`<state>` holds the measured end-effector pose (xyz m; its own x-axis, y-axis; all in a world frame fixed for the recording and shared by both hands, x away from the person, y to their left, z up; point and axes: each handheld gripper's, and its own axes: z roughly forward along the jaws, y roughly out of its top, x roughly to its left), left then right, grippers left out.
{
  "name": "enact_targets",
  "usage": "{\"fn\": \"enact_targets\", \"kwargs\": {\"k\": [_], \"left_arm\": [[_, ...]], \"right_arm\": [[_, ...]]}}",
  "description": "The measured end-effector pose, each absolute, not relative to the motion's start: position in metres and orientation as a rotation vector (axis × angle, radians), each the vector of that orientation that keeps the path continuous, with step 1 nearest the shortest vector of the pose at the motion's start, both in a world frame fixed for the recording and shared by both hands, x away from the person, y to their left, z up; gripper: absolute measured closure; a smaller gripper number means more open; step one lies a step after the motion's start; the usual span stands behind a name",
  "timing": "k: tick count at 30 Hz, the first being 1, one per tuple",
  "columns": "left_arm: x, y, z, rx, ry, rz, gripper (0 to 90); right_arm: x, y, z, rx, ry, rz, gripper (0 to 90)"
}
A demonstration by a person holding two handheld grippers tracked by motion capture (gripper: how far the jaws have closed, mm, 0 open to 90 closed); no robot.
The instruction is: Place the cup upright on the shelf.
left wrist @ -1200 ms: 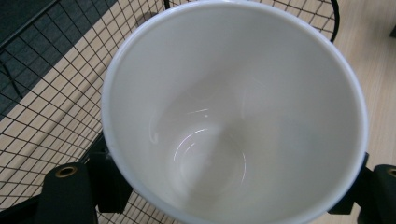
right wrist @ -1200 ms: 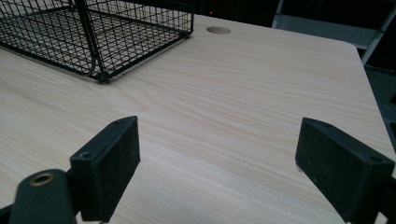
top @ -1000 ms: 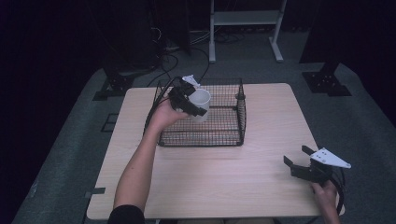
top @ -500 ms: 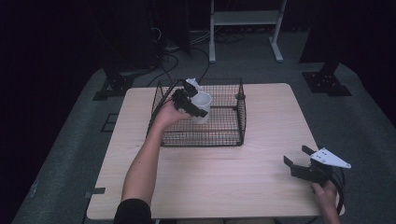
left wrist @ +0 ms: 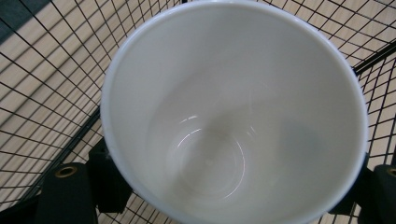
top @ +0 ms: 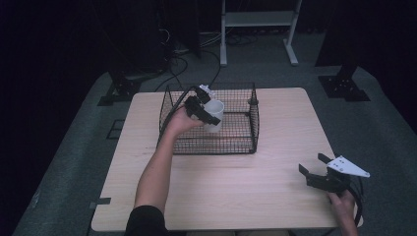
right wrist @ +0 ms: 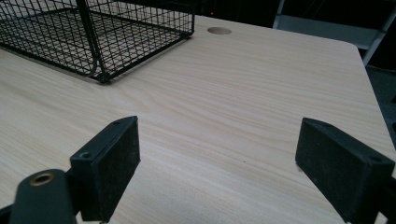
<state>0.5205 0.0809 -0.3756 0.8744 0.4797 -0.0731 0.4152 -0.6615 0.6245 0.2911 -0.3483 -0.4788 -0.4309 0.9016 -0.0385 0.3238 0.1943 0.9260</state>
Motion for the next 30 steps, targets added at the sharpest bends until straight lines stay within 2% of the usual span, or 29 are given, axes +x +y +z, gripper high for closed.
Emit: {"fn": "enact_targets", "kwargs": {"k": [16, 30], "left_arm": [[0.533, 0.076, -0.398, 2.410, 0.653, 0.068, 21.8], [0.535, 0.073, -0.402, 2.416, 0.658, 0.065, 21.8]], "right_arm": [[0.291, -0.349, -0.479, 1.150, 1.859, 1.227, 13.1], [0.291, -0.350, -0.479, 1.148, 1.860, 1.233, 13.1]]}}
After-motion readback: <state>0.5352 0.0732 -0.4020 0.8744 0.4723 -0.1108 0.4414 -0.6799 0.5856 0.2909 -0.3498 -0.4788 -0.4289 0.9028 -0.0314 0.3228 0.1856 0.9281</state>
